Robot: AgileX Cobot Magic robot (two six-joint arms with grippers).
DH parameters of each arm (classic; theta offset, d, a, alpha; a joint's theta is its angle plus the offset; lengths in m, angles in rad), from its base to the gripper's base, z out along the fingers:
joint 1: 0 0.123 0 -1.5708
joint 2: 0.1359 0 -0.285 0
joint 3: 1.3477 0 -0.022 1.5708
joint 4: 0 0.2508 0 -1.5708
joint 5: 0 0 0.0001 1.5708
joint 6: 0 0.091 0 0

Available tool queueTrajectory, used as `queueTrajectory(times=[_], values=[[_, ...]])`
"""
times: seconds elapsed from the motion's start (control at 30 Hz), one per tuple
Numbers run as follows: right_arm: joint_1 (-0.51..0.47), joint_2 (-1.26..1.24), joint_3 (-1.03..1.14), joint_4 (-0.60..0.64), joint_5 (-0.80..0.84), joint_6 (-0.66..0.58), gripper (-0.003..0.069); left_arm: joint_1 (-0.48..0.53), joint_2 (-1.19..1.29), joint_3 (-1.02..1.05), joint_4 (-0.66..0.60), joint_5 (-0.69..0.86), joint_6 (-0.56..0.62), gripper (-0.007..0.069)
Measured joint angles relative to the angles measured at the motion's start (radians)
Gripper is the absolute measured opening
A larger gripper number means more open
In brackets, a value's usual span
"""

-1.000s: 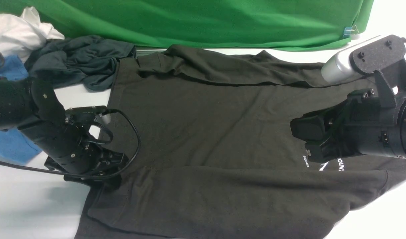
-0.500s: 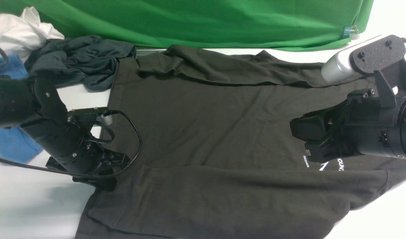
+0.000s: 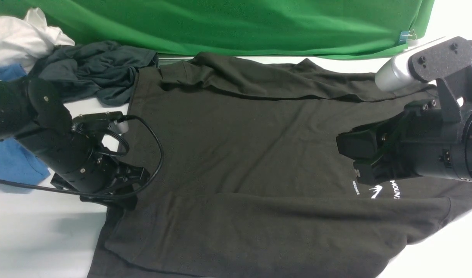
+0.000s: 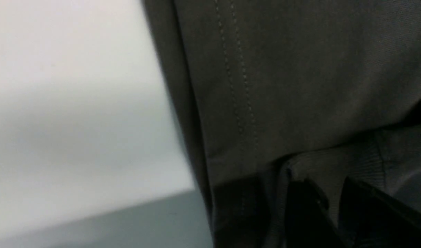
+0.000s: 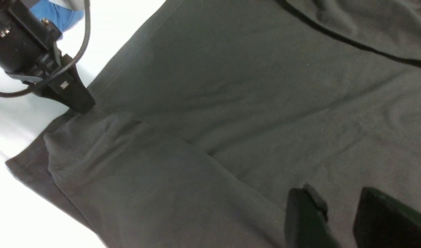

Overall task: Fold a long-sleeved shirt on a white desktop.
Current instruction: 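Grasp the left edge of the dark T-shirt lying flat on the table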

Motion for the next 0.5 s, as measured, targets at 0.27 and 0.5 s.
queueTrajectory(times=[0.27, 0.5], values=[[0.000, 0.000, 0.000, 0.000, -0.008, 0.000, 0.0240, 0.000, 0.001, 0.000, -0.011, -0.026, 0.034, 0.0194], [0.000, 0.003, 0.000, 0.000, -0.008, 0.000, 0.0241, 0.000, 0.001, 0.000, 0.026, -0.031, -0.014, 0.0288]])
